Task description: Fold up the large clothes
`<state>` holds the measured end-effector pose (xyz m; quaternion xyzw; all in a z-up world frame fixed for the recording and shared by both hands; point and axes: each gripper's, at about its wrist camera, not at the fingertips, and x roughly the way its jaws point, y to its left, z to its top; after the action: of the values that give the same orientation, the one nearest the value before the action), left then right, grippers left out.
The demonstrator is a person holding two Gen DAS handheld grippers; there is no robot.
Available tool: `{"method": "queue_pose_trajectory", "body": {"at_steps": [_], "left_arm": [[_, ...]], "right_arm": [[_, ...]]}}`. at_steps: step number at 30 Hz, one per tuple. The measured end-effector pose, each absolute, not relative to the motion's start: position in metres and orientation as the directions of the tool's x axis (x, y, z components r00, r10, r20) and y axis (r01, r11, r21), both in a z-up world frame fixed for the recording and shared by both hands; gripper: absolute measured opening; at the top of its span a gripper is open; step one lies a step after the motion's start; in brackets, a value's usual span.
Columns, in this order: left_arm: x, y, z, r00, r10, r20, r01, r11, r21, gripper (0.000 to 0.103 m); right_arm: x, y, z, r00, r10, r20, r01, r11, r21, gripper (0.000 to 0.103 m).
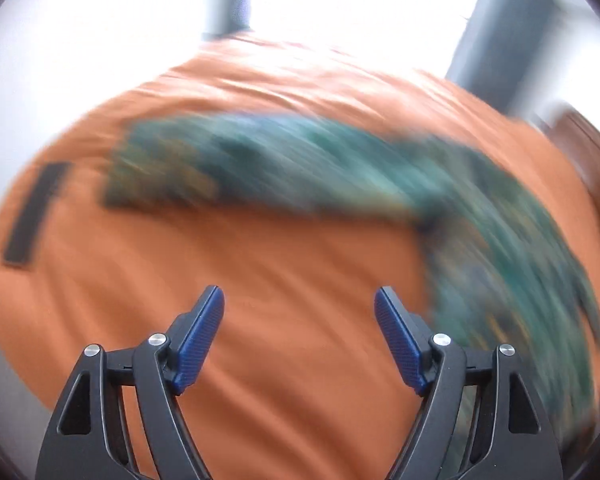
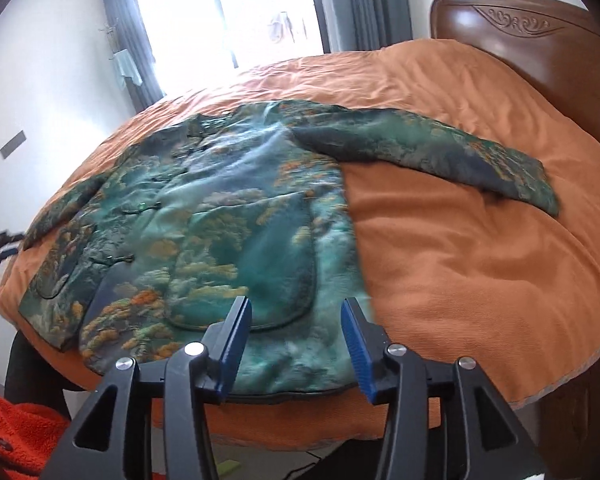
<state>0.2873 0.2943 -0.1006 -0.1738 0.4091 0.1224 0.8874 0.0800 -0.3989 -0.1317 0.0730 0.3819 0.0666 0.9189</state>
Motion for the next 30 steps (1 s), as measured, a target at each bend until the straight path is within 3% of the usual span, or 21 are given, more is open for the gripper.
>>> {"method": "queue_pose_trajectory", "body": {"at_steps": [3,5,7,9,10,11,13,14,19,25,28,29,30], "left_arm": [[0.323,0.363,-0.107,0.614,0.199,-0.764,-0.552,0.800,-0.235,0.080],[0.339,0.399,-0.121,0.568,0.247,-0.785,-0.646,0.725,-0.239,0.092],[0.350,0.430,-0.144,0.521,0.218,-0.825,-0.712,0.644,-0.280,0.093],[0.358,0.446,-0.168,0.514,0.107,-0.851,-0.717,0.598,-0.358,0.093],[0.361,0.447,-0.174,0.518,0.082,-0.851,-0.711,0.594,-0.375,0.088],[0.362,0.446,-0.173,0.520,0.093,-0.849,-0.708,0.604,-0.367,0.060],[0.361,0.440,-0.166,0.500,0.146,-0.854,-0.710,0.633,-0.308,0.025],[0.353,0.434,-0.159,0.511,0.164,-0.844,-0.707,0.638,-0.305,0.022],[0.312,0.413,-0.121,0.561,0.305,-0.770,-0.695,0.678,-0.238,0.020],[0.327,0.403,-0.155,0.438,0.374,-0.817,-0.705,0.707,-0.054,0.020],[0.317,0.386,-0.145,0.430,0.420,-0.799,-0.696,0.718,0.003,0.033],[0.312,0.380,-0.140,0.438,0.423,-0.793,-0.692,0.722,0.002,0.043],[0.301,0.374,-0.134,0.456,0.418,-0.785,-0.682,0.731,-0.007,0.049]], "right_arm": [[0.075,-0.381,-0.130,0.692,0.201,-0.693,-0.104,0.978,0.181,0.047],[0.069,-0.368,-0.130,0.678,0.226,-0.700,-0.128,0.973,0.190,0.047],[0.066,-0.353,-0.133,0.661,0.242,-0.710,-0.153,0.970,0.188,0.047],[0.063,-0.337,-0.137,0.648,0.243,-0.722,-0.176,0.970,0.169,0.047],[0.062,-0.329,-0.139,0.640,0.243,-0.729,-0.186,0.969,0.160,0.047],[0.062,-0.322,-0.142,0.630,0.246,-0.737,-0.196,0.968,0.155,0.047],[0.061,-0.312,-0.147,0.614,0.255,-0.747,-0.210,0.965,0.157,0.047],[0.061,-0.307,-0.148,0.609,0.265,-0.748,-0.218,0.962,0.164,0.047],[0.057,-0.293,-0.138,0.649,0.282,-0.707,-0.253,0.956,0.149,0.047],[0.059,-0.289,-0.138,0.662,0.297,-0.688,-0.272,0.951,0.150,0.047],[0.053,-0.297,-0.132,0.688,0.276,-0.671,-0.245,0.959,0.143,0.047],[0.049,-0.302,-0.130,0.702,0.255,-0.665,-0.227,0.965,0.131,0.050],[0.047,-0.309,-0.129,0.711,0.228,-0.665,-0.203,0.972,0.117,0.059]]}}
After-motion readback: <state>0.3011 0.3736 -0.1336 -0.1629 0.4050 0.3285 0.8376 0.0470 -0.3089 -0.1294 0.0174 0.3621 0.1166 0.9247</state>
